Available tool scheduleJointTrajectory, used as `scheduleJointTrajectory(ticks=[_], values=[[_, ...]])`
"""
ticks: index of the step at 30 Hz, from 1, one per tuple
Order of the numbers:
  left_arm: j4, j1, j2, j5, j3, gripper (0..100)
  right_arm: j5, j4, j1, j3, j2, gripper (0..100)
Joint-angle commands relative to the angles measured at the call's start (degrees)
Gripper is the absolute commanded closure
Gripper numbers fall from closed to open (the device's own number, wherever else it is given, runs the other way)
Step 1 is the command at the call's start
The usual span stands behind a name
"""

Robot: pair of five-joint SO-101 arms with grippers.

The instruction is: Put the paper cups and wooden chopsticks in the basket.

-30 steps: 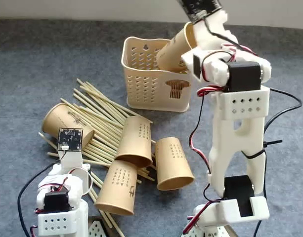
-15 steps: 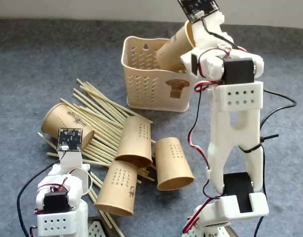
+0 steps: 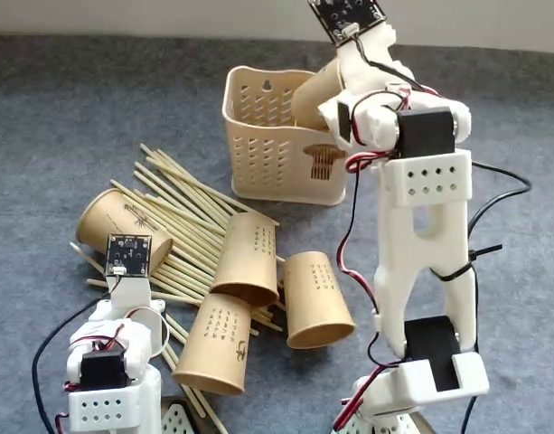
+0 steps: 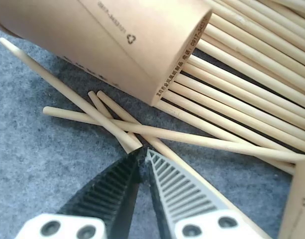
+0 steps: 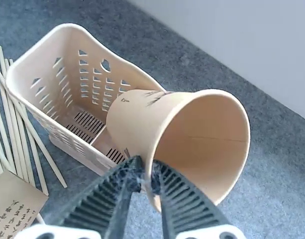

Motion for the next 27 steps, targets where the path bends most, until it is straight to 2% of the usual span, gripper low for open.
scheduleJointTrajectory(ticks=[1,6,16,21,23,27], values=[[0.4,0.0,-0.4,0.4,1.1,99,-0.3,-1.1,-0.4,-0.9,-0.9,99.2],[0.4,0.0,-0.4,0.4,1.1,99,0.0,-1.1,-0.3,-1.0,-1.3,99.2],[0.4,0.0,-0.4,0.4,1.1,99,9.8,2.1,-0.6,-0.5,-3.6,99.2],[0.4,0.0,-0.4,0.4,1.1,99,10.1,2.1,-0.6,-0.4,-3.6,98.8],[0.4,0.0,-0.4,0.4,1.1,99,9.9,2.1,-0.7,-0.6,-3.6,96.6],[0.4,0.0,-0.4,0.4,1.1,99,9.6,2.0,-1.7,-0.8,-3.6,85.5]])
